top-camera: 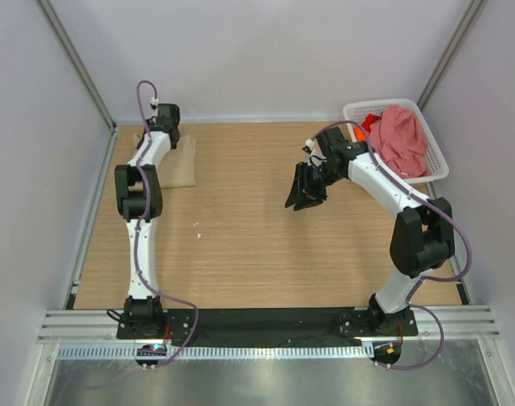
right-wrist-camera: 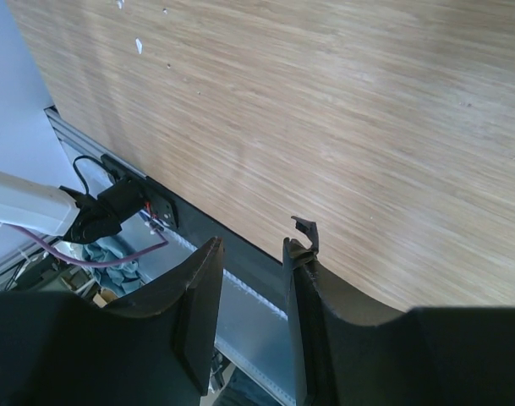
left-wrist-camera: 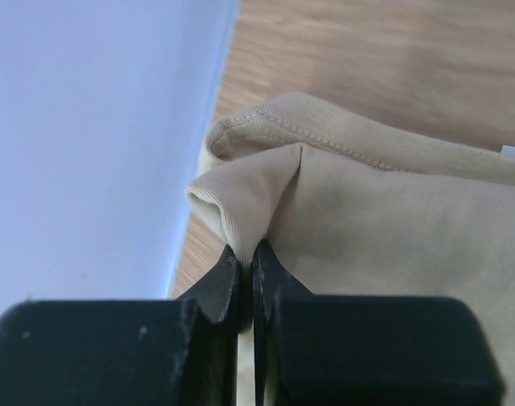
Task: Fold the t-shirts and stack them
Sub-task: Neatly place the folded tshirt to the corner
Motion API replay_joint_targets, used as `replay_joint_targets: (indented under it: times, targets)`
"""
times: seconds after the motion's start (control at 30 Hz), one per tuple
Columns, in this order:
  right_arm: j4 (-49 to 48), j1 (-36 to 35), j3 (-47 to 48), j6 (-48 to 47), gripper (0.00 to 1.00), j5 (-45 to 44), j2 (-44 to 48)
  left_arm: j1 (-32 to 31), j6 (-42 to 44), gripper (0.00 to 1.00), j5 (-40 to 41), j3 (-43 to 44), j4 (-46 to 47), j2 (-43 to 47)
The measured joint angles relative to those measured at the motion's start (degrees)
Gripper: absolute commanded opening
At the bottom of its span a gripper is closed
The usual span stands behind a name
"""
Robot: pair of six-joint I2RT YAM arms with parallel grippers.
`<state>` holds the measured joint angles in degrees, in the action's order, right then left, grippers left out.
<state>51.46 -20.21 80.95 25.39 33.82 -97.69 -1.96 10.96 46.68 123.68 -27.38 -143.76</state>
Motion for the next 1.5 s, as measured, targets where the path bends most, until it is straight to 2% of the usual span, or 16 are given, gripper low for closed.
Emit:
replay_joint_targets:
  times: [0.23,0.4,0.63,0.93,0.97,1.03,1.07,1.17,1.37,1.5]
  targets:
    - [2.3,0.8,3.4,-0.9,0.4,-1.0,-4.7,5.5,3.2,0.0,0.0,6.2,5.8,-3.5]
    - [3.9,1.6,3.4,-1.2,0.4,-1.6,-6.2,8.2,4.1,0.0,-2.9,9.2,8.1,-5.1]
    - [5.5,1.8,3.8,-1.7,0.38,-2.3,-6.6,8.8,4.5,0.0,-7.9,13.9,11.1,-8.7]
    - [6.8,1.8,4.1,-2.4,0.37,-2.5,-8.4,8.8,3.9,0.0,-9.9,14.0,15.3,-10.2]
    - [6.8,1.8,4.2,-2.4,0.37,-2.5,-8.7,8.9,3.7,0.03,-9.9,14.0,15.4,-10.4]
    - [6.9,1.8,4.3,-2.6,0.36,-2.5,-8.9,8.9,3.3,0.21,-9.7,14.1,15.8,-10.7]
    - [7.0,1.8,4.3,-2.6,0.36,-2.5,-9.0,9.0,3.1,0.52,-9.6,14.0,16.0,-10.8]
    - [7.1,1.8,4.9,-2.6,0.36,-2.5,-9.3,9.1,2.5,0.99,-8.3,14.1,16.3,-10.9]
    - [7.1,1.8,6.1,-2.7,0.36,-2.7,-9.3,8.7,-1.2,1.0,-3.9,13.1,15.7,-9.3]
    - [7.1,1.8,6.1,-2.6,0.37,-3.2,-9.3,7.7,-7.4,1.0,-3.8,7.6,10.6,-1.4]
